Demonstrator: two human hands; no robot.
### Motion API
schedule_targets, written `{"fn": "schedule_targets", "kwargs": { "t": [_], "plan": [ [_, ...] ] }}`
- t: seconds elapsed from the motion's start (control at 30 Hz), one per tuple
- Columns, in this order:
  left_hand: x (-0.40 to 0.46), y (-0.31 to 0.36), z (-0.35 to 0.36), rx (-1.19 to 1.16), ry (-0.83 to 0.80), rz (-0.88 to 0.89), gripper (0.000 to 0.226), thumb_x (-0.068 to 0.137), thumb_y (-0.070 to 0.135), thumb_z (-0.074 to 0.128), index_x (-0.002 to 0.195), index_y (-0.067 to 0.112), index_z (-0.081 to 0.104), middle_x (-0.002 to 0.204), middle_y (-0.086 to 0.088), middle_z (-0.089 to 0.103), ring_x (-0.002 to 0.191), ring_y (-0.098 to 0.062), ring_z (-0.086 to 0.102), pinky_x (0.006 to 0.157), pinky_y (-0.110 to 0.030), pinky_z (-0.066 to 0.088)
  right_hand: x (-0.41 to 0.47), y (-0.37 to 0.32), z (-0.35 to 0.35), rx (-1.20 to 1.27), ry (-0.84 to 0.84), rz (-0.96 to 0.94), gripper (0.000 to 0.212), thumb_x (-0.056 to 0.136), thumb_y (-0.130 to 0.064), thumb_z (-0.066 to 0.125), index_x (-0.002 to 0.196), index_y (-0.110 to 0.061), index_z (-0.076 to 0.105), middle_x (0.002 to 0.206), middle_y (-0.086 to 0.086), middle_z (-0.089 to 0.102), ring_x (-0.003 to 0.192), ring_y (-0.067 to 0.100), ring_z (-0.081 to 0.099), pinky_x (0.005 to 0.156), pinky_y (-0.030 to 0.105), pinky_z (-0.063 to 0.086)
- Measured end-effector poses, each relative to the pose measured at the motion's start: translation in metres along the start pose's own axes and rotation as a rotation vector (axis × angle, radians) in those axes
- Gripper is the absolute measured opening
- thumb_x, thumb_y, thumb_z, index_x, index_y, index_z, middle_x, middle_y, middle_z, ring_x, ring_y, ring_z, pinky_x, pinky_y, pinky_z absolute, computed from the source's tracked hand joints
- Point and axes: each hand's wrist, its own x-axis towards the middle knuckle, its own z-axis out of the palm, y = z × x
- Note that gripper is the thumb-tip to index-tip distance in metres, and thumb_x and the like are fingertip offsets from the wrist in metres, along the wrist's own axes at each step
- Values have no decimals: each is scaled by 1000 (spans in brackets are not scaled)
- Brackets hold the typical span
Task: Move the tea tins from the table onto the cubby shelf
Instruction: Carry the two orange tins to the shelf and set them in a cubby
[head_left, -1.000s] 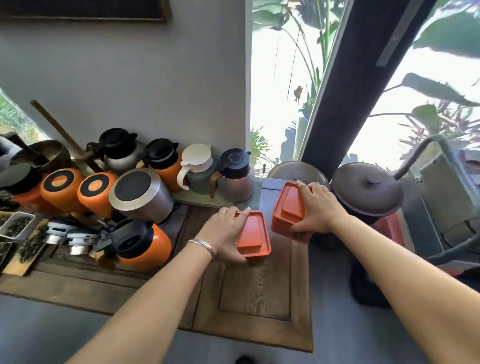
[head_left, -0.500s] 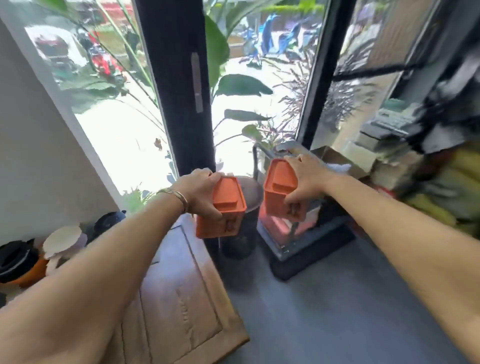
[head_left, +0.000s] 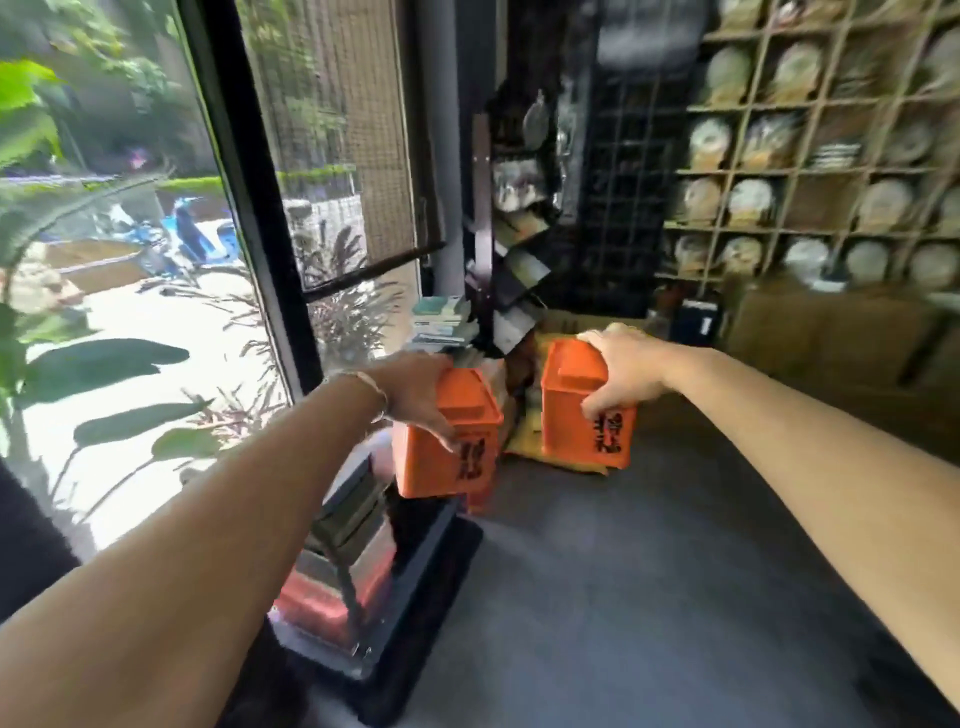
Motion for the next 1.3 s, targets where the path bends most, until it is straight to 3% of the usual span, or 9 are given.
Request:
{"fn": "schedule_targets", "kwargs": {
  "t": [0.17, 0.37, 0.43, 0.57, 0.67, 0.93, 1.07, 1.3],
  "plan": [
    [99, 105, -29, 26, 6, 133, 97, 52, 61, 84, 131, 20, 45, 120, -3, 59, 104, -22, 56, 84, -28, 44, -25, 124, -53, 58, 65, 129, 126, 38, -67, 74, 146, -24, 26, 132, 6, 40, 118, 27, 45, 97, 44, 45],
    [222, 223, -58, -6, 58, 236, 98, 47, 65, 82, 128, 23, 49, 117, 1, 62, 102, -20, 58, 91, -34, 49, -41, 269, -116, 167, 121, 204, 126, 36, -65, 76, 145, -24, 28, 129, -2, 45, 112, 19, 51, 92, 39, 50],
    [259, 261, -67, -5, 71, 263, 102, 45, 67, 81, 131, 24, 47, 113, 3, 61, 100, -20, 58, 89, -34, 50, -44, 312, -132, 214, 145, 211, 117, 38, -59, 78, 141, -23, 34, 126, -2, 52, 108, 18, 55, 91, 40, 52],
    [327, 325, -81, -75, 38, 320, 98, 46, 66, 81, 128, 26, 47, 107, 7, 60, 94, -16, 59, 77, -30, 50, -49, 393, -158, 305, 154, 241, 90, 61, -37, 84, 135, -25, 36, 116, -3, 57, 98, 12, 60, 81, 31, 55],
    [375, 368, -88, -119, -6, 373, 92, 48, 65, 82, 124, 28, 46, 108, 8, 61, 94, -14, 60, 75, -28, 49, -51, 449, -168, 316, 153, 266, 79, 66, -33, 82, 131, -27, 37, 115, -1, 57, 96, 12, 62, 77, 30, 56],
    [537, 467, -92, -58, -112, 486, 79, 54, 61, 82, 116, 28, 48, 108, 5, 63, 97, -17, 61, 87, -36, 53, -21, 601, -176, 373, 192, 379, 88, 63, -37, 81, 134, -36, 29, 114, -8, 49, 94, 9, 58, 68, 24, 52],
    [633, 511, -98, -57, -111, 549, 85, 56, 60, 82, 124, 27, 44, 115, 2, 61, 103, -21, 61, 92, -40, 52, 13, 680, -193, 388, 222, 416, 93, 59, -38, 82, 134, -42, 27, 116, -8, 46, 99, 12, 57, 74, 28, 54],
    [794, 576, -132, -33, -74, 645, 86, 56, 62, 81, 124, 26, 43, 111, 4, 61, 97, -17, 60, 86, -33, 51, 84, 810, -252, 414, 287, 474, 87, 59, -34, 82, 131, -39, 33, 113, -7, 52, 94, 13, 63, 64, 24, 54]
  ]
}}
